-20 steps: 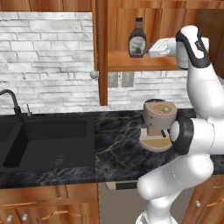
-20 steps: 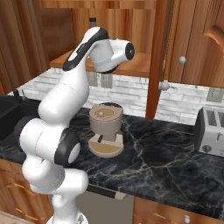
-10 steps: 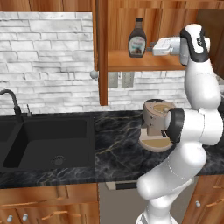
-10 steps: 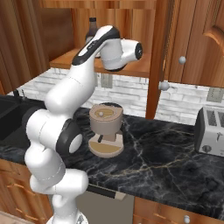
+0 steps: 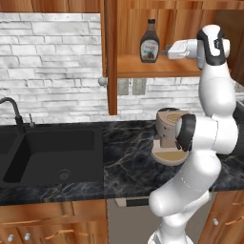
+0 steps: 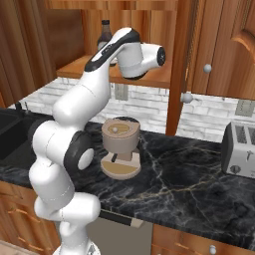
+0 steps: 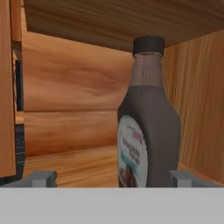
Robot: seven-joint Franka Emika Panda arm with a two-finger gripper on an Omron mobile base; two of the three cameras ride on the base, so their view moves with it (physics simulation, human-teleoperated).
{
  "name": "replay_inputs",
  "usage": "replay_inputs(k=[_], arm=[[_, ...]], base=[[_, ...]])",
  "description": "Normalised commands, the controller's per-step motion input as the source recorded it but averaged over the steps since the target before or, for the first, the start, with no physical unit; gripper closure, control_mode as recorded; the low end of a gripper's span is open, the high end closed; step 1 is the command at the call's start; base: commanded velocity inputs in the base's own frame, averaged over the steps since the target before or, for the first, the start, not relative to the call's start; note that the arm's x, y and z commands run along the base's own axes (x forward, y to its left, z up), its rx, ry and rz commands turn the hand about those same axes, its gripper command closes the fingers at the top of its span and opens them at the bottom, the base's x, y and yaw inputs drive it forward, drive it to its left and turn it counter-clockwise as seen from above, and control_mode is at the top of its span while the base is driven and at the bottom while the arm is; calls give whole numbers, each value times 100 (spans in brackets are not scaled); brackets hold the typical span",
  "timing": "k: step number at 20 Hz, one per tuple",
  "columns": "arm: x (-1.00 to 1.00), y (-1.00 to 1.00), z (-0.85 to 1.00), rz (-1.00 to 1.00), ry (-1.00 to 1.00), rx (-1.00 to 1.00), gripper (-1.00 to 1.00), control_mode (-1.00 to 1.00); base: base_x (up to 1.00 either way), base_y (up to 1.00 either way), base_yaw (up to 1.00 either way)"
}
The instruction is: Move the oil and vinegar bottle and syrup bottle from the cabinet to the dining counter.
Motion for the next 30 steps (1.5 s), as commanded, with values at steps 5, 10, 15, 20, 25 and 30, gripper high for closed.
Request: replay_inputs(k=[5,10,15,20,25,30], arm=[[15,0,0,-3,0,0,-100,-100],[20,0,-4,0,0,0,-100,-100],[20,0,-8,1,0,0,-100,-100],[15,0,-4,5,0,0,-100,-100],[15,0,0,7,0,0,-100,-100],[18,0,-1,9,0,0,-100,-100]], base=[[0,0,0],[0,0,0],[0,0,0],[0,0,0],[0,0,0],[0,0,0]])
